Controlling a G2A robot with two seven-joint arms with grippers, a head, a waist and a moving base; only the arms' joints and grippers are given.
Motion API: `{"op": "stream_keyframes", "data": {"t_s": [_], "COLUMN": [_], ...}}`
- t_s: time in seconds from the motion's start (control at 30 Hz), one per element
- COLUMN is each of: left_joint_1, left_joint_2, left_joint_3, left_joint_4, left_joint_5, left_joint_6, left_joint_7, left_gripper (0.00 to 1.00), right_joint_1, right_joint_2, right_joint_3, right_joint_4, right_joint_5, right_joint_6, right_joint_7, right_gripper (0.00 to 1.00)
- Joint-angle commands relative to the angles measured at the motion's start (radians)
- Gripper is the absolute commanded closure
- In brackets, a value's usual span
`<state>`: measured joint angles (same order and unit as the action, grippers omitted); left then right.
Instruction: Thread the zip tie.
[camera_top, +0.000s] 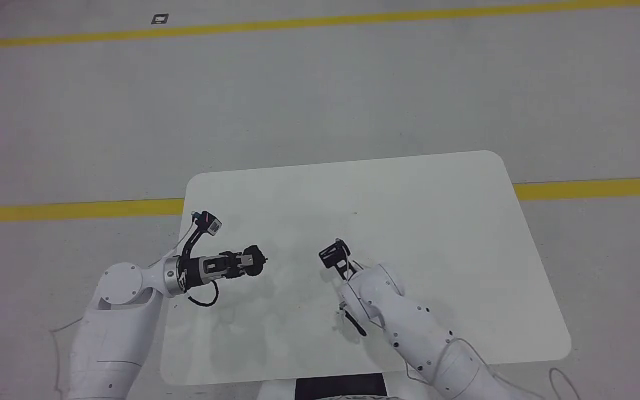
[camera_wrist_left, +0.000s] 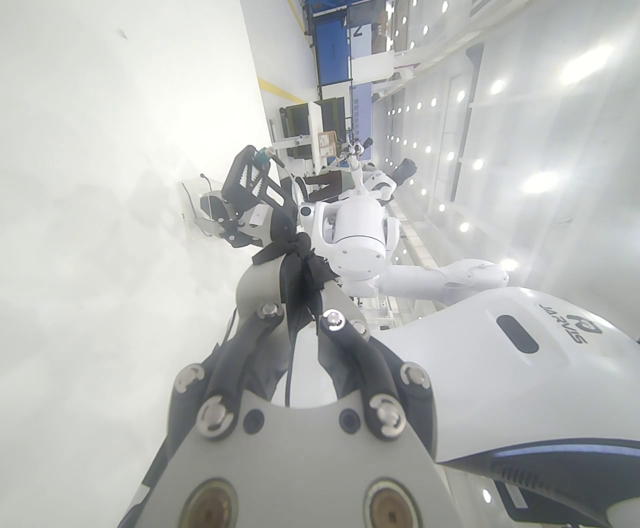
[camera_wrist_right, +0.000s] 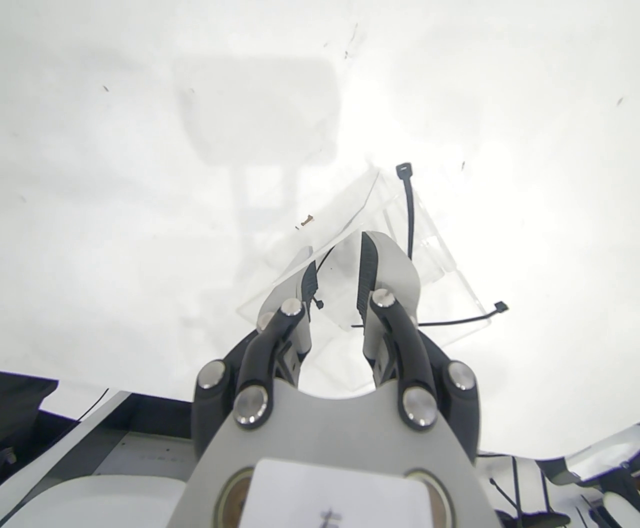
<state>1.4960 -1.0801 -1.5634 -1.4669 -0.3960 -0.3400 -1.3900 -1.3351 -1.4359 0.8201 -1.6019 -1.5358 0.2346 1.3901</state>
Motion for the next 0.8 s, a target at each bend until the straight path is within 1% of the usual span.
{"op": "stream_keyframes", "data": {"t_s": [0.0,0.1,0.13,0.47,0.5,0.53,0.6,0.77], "left_joint_1": [0.0,0.0,0.0,0.0,0.0,0.0,0.0,0.0], "left_joint_2": [0.0,0.0,0.0,0.0,0.0,0.0,0.0,0.0], "left_joint_3": [0.0,0.0,0.0,0.0,0.0,0.0,0.0,0.0], "left_joint_4": [0.0,0.0,0.0,0.0,0.0,0.0,0.0,0.0], "left_joint_5": [0.0,0.0,0.0,0.0,0.0,0.0,0.0,0.0], "left_joint_6": [0.0,0.0,0.0,0.0,0.0,0.0,0.0,0.0], "left_joint_7": [0.0,0.0,0.0,0.0,0.0,0.0,0.0,0.0], "left_gripper": [1.0,1.0,1.0,1.0,1.0,1.0,1.0,1.0], "right_joint_1": [0.0,-0.004,-0.005,-0.021,-0.023,-0.025,-0.028,-0.03], "right_joint_2": [-0.001,-0.002,-0.003,-0.006,-0.006,-0.006,-0.007,-0.01], "right_joint_3": [0.003,0.008,0.01,0.032,0.033,0.035,0.038,0.039], "right_joint_4": [0.0,-0.005,-0.007,-0.028,-0.03,-0.032,-0.034,-0.027], "right_joint_5": [-0.006,-0.014,-0.017,-0.026,-0.027,-0.027,-0.029,-0.032], "right_joint_6": [0.003,0.003,0.002,-0.009,-0.011,-0.014,-0.018,-0.021], "right_joint_7": [0.0,0.0,0.0,0.0,0.0,0.0,0.0,0.0], "right_gripper": [0.89,0.99,1.0,1.0,0.91,0.85,0.83,0.84]}}
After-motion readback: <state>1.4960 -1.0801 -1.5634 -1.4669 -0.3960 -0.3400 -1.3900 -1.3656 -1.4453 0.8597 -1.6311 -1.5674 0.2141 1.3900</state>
